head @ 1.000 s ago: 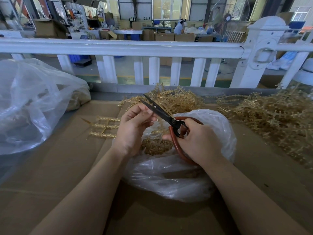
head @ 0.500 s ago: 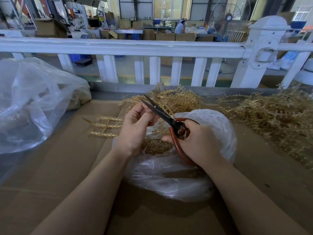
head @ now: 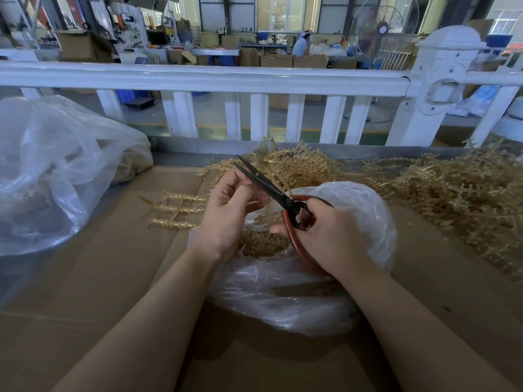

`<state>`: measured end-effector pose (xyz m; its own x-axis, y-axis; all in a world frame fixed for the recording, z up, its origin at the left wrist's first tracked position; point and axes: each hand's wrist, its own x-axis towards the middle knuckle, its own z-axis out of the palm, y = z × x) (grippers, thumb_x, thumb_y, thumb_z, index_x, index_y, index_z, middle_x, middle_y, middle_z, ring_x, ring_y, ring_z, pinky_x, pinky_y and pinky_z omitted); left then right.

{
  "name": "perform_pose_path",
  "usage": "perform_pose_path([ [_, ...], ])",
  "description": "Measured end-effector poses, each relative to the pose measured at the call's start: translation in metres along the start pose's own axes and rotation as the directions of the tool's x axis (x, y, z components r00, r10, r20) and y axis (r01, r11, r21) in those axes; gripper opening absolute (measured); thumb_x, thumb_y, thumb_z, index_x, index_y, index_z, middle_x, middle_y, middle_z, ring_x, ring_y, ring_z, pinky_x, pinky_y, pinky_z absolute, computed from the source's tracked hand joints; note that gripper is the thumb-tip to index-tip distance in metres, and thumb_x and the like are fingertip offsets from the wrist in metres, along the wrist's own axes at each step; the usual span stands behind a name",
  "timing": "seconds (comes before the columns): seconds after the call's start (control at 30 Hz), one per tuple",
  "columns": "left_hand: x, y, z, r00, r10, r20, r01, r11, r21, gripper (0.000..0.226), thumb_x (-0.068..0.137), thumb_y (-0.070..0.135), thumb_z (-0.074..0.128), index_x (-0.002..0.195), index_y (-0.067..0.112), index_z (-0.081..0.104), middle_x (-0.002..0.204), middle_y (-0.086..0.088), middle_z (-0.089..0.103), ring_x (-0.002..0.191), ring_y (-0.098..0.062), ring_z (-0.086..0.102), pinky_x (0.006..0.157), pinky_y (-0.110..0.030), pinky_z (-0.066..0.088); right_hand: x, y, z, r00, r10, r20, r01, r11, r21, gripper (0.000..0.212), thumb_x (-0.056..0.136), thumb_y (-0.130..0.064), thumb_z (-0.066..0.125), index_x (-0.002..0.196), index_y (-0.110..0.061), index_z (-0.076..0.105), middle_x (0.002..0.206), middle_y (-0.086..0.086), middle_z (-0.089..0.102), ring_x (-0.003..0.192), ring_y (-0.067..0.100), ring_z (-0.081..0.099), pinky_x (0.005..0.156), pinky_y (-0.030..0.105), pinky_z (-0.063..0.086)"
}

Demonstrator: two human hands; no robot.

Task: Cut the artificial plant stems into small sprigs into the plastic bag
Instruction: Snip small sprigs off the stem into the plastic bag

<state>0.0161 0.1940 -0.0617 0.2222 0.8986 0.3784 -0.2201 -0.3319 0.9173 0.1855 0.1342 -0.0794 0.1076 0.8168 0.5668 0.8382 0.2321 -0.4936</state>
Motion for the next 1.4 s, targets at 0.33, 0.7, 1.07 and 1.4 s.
perform_pose_path([
  [0.33,0.006,0.002,-0.004,0.979,-0.192,0.063,0.2,0.875,-0.441,0.025,0.097,0.003,0.037,0.084,0.019,0.051,0.092,-0.002,0.065,0.092,-0.021,0.065,0.081,-0.039,0.057,-0.002,-0.003,-0.002,0.995,0.1,-0.021,-0.094,0.976,0.197,0.063,0.066,-0.084,0.06,0.092,-0.027,0.068,0.074,-0.015,0.068,0.076,-0.001,0.064,0.066,0.012,0.049],
  [0.7,0.005,0.008,-0.007,0.943,-0.269,0.195,0.327,0.643,-0.693,0.05,0.099,0.013,0.025,0.069,0.019,0.065,0.088,-0.004,0.071,0.082,-0.016,0.071,0.071,-0.034,0.058,0.005,-0.003,-0.002,0.929,0.366,0.056,-0.351,0.819,0.454,0.023,0.081,-0.045,0.079,0.073,-0.026,0.07,0.063,-0.011,0.07,0.057,0.001,0.064,0.055,0.016,0.047],
  [1.07,0.008,0.0,-0.009,0.939,-0.284,0.193,0.334,0.62,-0.71,0.052,0.099,0.013,0.029,0.065,0.019,0.068,0.088,-0.004,0.073,0.084,-0.017,0.072,0.072,-0.036,0.059,0.01,-0.007,-0.01,0.865,0.458,0.204,-0.451,0.534,0.715,0.012,0.089,-0.019,0.076,0.082,-0.011,0.071,0.053,0.003,0.06,0.035,0.002,0.047,0.038,0.009,0.035],
  [1.4,0.005,0.004,-0.006,0.95,-0.201,0.24,0.308,0.735,-0.604,0.017,0.084,0.016,0.055,0.073,0.018,0.068,0.091,-0.002,0.07,0.095,-0.018,0.069,0.085,-0.04,0.059,0.01,-0.006,-0.01,0.868,0.461,0.184,-0.439,0.539,0.719,0.018,0.091,-0.017,0.073,0.075,-0.01,0.069,0.053,0.003,0.058,0.036,0.004,0.045,0.037,0.012,0.035],
])
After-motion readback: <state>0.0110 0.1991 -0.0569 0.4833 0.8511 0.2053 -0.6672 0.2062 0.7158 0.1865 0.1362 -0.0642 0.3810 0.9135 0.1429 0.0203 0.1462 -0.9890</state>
